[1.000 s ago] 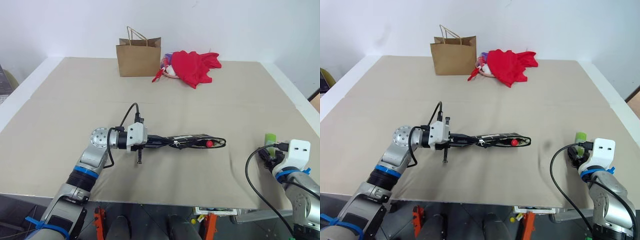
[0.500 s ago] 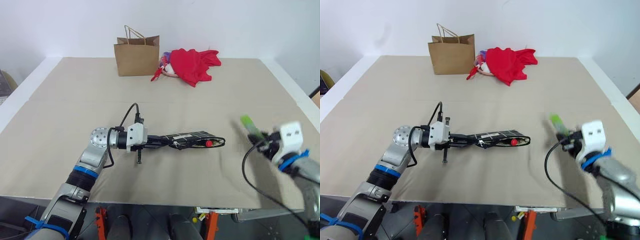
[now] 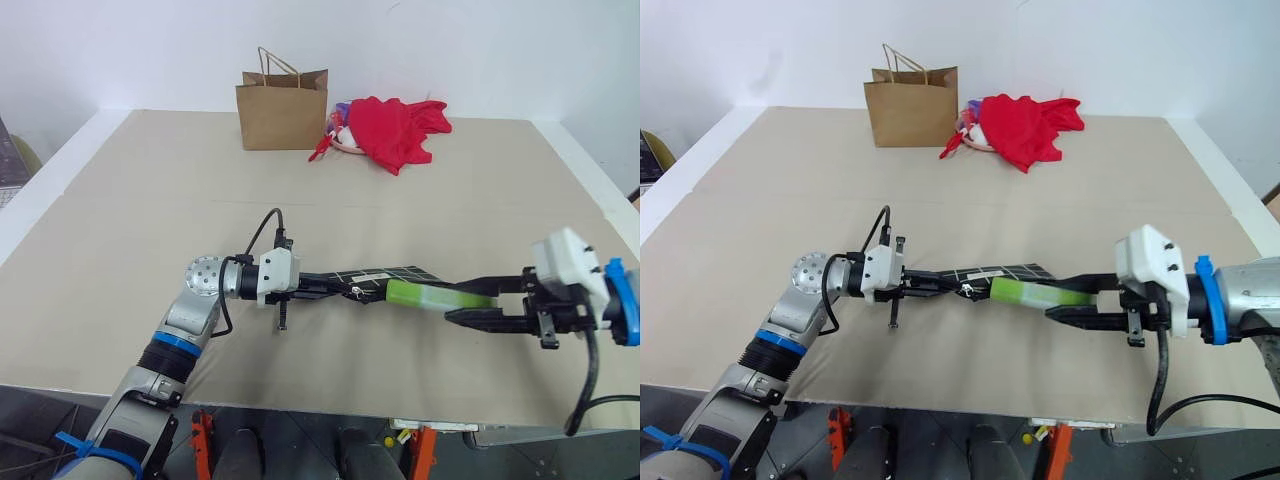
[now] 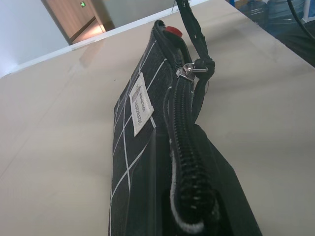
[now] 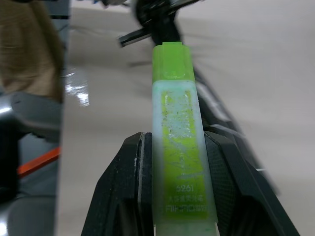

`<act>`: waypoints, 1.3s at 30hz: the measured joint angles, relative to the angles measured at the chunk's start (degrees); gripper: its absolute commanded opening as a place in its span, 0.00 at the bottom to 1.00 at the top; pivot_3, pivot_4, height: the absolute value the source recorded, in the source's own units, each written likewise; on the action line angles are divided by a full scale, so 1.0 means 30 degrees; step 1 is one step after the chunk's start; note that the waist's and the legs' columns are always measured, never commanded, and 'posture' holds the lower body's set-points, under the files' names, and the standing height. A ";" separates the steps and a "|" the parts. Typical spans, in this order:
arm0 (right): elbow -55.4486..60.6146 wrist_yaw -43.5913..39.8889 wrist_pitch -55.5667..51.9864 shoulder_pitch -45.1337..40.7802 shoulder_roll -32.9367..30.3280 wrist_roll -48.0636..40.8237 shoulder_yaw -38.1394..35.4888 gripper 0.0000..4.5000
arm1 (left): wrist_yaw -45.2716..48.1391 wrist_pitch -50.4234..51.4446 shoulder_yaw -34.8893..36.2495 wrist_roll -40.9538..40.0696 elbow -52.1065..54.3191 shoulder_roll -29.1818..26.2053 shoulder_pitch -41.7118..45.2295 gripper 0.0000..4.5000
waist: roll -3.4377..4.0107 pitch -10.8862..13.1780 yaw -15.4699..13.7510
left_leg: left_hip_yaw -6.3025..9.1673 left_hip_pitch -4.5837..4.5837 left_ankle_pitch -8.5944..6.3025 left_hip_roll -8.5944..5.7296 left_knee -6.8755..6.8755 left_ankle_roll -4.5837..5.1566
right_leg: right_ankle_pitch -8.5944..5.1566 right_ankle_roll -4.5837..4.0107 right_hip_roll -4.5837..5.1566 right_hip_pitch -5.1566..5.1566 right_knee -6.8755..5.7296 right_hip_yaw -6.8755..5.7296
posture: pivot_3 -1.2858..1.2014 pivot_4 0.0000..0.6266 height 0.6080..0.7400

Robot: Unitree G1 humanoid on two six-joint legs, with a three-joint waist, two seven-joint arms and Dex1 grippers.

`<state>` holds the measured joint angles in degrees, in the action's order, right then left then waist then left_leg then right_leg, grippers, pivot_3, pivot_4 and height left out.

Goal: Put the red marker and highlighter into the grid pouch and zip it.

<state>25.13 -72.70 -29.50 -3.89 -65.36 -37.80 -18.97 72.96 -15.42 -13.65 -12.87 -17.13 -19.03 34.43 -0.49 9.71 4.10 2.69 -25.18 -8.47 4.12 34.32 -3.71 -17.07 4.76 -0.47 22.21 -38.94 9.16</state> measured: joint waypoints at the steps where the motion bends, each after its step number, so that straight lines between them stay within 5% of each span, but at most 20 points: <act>1: -0.0111 -0.0008 0.0051 0.0083 0.0011 0.0209 0.0261 0.24 | 0.0003 -0.0002 0.0001 0.0003 0.0000 -0.0001 0.0000 0.00 | 0.0000 0.0000 0.0002 | -0.0001 0.0000 0.0001 0.0000 0.0003 -0.0002 | 0.0004 0.0003 0.0000 -0.0001 0.0000 0.0001 | 0.52 0.24 1.00; 22: -0.2791 -0.0271 0.0919 0.0117 0.0129 0.2333 0.1047 0.24 | 0.0032 0.0020 0.0001 0.0007 0.0048 -0.0091 -0.0005 0.00 | 0.0000 0.0000 -0.0001 | 0.0001 0.0000 0.0005 -0.0001 0.0001 -0.0007 | 0.0009 0.0007 -0.0001 -0.0002 -0.0003 0.0001 | 0.52 0.24 1.00; 39: -0.4448 -0.0748 0.1805 -0.4512 0.1051 0.4120 0.5353 0.24 | -0.0009 0.0020 0.0026 0.0044 0.0049 -0.0127 -0.0053 0.00 | 0.0002 0.0001 0.0069 | 0.0004 0.0007 0.0009 -0.0002 0.0001 -0.0014 | 0.0009 0.0006 -0.0001 0.0000 -0.0021 0.0002 | 0.52 0.24 1.00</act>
<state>11.78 -74.94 -24.09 -17.42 -62.21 -25.45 -2.91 72.93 -15.36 -13.57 -12.74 -16.98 -19.41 34.27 -0.49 9.71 4.31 2.70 -25.16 -8.44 4.12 34.32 -3.76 -17.05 4.78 -0.48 22.21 -39.00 9.16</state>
